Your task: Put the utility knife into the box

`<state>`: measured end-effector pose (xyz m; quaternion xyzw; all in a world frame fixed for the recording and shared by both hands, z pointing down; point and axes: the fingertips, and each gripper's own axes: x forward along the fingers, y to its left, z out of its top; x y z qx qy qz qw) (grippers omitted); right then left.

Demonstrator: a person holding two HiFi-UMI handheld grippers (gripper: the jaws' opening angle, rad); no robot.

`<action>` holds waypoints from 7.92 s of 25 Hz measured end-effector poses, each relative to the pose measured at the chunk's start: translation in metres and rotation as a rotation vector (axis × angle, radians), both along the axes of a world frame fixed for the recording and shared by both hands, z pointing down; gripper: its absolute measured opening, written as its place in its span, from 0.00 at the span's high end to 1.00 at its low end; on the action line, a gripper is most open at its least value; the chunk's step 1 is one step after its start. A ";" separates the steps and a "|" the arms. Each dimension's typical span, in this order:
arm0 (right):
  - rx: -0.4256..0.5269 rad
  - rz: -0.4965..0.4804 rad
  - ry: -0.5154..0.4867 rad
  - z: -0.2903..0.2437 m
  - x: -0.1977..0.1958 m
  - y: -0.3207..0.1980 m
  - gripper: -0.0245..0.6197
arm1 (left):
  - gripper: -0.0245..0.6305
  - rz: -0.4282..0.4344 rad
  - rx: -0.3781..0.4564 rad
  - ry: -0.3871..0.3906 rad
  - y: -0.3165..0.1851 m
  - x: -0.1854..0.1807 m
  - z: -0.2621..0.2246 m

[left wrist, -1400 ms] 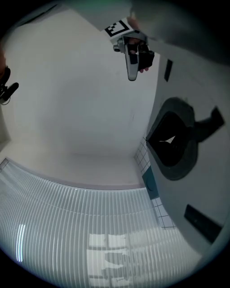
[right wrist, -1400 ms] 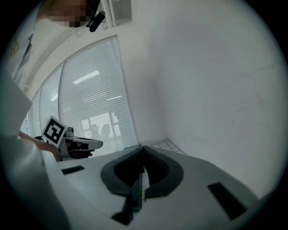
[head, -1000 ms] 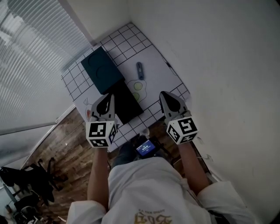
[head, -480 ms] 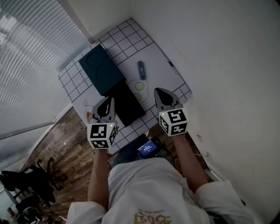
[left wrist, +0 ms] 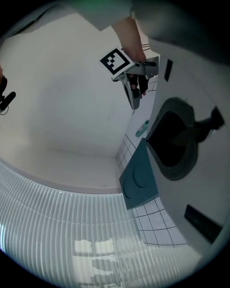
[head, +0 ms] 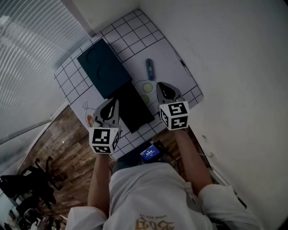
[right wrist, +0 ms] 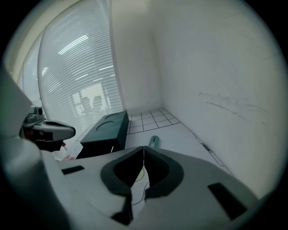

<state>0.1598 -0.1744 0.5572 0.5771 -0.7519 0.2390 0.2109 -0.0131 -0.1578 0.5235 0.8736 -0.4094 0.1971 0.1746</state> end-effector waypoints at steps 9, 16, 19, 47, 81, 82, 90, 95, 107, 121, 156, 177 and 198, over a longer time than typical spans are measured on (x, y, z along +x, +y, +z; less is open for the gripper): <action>-0.103 0.033 0.036 0.042 -0.001 -0.029 0.95 | 0.95 0.042 -0.008 -0.012 -0.006 -0.002 0.020; -0.176 0.017 0.028 0.065 -0.012 -0.040 0.69 | 0.95 0.096 -0.029 0.022 -0.003 0.006 0.029; -0.205 0.025 0.084 0.074 -0.011 -0.044 0.67 | 0.95 0.080 -0.051 0.037 -0.003 0.002 0.033; -0.152 0.054 0.096 0.037 -0.023 -0.019 0.75 | 0.95 0.057 -0.020 0.060 -0.007 -0.028 0.017; -0.028 0.001 0.044 -0.047 -0.018 0.037 0.75 | 0.95 0.008 0.089 0.067 0.001 -0.018 -0.044; -0.028 -0.008 0.040 -0.048 -0.020 0.038 0.75 | 0.95 0.003 0.090 0.065 0.002 -0.019 -0.045; -0.036 -0.103 0.025 -0.045 -0.047 0.038 0.75 | 0.95 -0.062 0.091 0.049 0.011 -0.037 -0.046; -0.045 -0.188 0.023 -0.041 -0.074 0.036 0.75 | 0.95 -0.144 0.087 0.046 0.019 -0.062 -0.043; -0.095 -0.319 0.010 -0.019 -0.109 0.049 0.75 | 0.95 -0.203 0.069 0.046 0.027 -0.075 -0.030; -0.213 -0.360 0.019 0.030 -0.121 0.062 0.75 | 0.95 -0.173 0.000 0.052 0.033 -0.066 -0.003; -0.300 -0.385 0.101 0.060 -0.133 0.061 0.75 | 0.95 -0.122 -0.075 0.062 0.039 -0.065 0.026; -0.077 -0.250 0.096 0.016 -0.102 0.047 0.95 | 0.95 -0.105 -0.040 0.040 0.047 -0.056 0.013; 0.210 -0.172 -0.001 -0.091 -0.076 0.057 0.95 | 0.95 -0.184 0.186 0.038 0.039 -0.069 -0.087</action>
